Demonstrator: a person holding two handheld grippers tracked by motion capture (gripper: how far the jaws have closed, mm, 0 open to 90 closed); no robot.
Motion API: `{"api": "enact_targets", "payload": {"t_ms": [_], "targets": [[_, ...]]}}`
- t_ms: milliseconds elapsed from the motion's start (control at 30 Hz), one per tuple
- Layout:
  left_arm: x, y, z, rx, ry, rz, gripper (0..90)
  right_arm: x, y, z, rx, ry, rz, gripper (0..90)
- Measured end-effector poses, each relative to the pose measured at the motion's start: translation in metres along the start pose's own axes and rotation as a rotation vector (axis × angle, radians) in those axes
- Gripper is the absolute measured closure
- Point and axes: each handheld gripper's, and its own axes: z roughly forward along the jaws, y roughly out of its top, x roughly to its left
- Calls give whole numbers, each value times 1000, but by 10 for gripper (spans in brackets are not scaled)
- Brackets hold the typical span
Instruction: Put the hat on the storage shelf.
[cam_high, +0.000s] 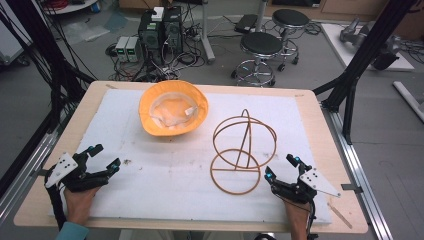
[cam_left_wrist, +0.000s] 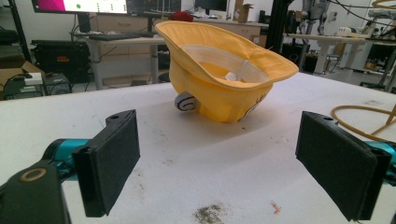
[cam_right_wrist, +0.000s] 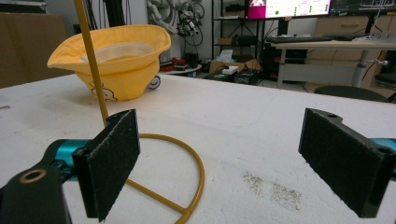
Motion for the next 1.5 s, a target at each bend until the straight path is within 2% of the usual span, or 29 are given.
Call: {"api": "enact_targets", "payload": {"t_ms": [233,433,600,900,1000,1133,1233,1500], "targets": [[0,0,0,1,-5,4,140,0,0,0,0,2,0,114],[2,0,0,-1,-17,-12,141,0,0,0,1,-1,-1,114],[1,0,0,3,-12,-5,141,0,0,0,5,0,2,114],[4,3,1,6,-1,-27,140,0,0,0,10,4,2,114],[5,8,1,5,0,-29,140,0,0,1,12,4,0,114],[7,15,3,31,8,-16,140,0,0,1,15,7,2,114],[10,22,5,33,8,-26,140,0,0,1,15,7,3,114],[19,60,17,70,3,5,141,0,1,1,16,7,5,114]]}}
